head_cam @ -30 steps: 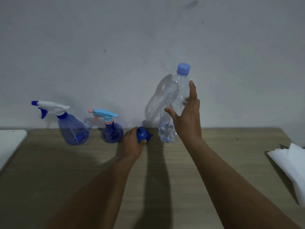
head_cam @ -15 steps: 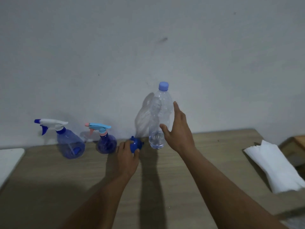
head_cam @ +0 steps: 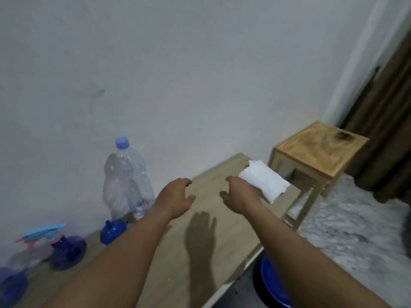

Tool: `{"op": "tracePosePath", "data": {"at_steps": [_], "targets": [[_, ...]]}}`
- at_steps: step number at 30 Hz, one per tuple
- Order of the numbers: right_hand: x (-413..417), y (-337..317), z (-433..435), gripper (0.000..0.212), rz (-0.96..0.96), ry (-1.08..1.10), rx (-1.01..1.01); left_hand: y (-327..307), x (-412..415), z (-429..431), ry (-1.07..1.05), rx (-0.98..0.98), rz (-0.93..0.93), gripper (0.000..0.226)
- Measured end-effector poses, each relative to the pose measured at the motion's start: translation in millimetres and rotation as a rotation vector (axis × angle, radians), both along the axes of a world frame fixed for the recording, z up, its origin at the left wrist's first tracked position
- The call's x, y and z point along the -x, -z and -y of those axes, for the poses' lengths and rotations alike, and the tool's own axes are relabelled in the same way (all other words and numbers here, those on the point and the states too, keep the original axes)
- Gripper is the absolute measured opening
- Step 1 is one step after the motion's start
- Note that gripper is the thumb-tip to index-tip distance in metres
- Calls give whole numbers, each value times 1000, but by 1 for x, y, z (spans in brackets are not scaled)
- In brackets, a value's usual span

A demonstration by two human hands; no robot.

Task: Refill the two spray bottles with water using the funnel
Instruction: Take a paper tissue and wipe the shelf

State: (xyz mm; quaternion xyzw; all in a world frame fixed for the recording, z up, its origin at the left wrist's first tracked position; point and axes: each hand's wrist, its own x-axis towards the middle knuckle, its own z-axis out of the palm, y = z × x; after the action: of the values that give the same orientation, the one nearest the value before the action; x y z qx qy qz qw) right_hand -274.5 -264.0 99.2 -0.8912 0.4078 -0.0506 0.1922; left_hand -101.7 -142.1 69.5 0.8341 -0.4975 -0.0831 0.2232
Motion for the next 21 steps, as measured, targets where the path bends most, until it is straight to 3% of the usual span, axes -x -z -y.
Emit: {"op": "tracePosePath", "data": {"at_steps": [12, 17, 21], "targets": [[96, 64, 149, 38, -34, 255, -35, 45, 59, 204, 300, -104, 122, 55], [90, 119, 201, 48, -81, 171, 62, 90, 69, 269, 350, -176, 179, 58], [70, 156, 221, 44, -118, 55, 103, 121, 72, 295, 359, -109, 260, 56]]}}
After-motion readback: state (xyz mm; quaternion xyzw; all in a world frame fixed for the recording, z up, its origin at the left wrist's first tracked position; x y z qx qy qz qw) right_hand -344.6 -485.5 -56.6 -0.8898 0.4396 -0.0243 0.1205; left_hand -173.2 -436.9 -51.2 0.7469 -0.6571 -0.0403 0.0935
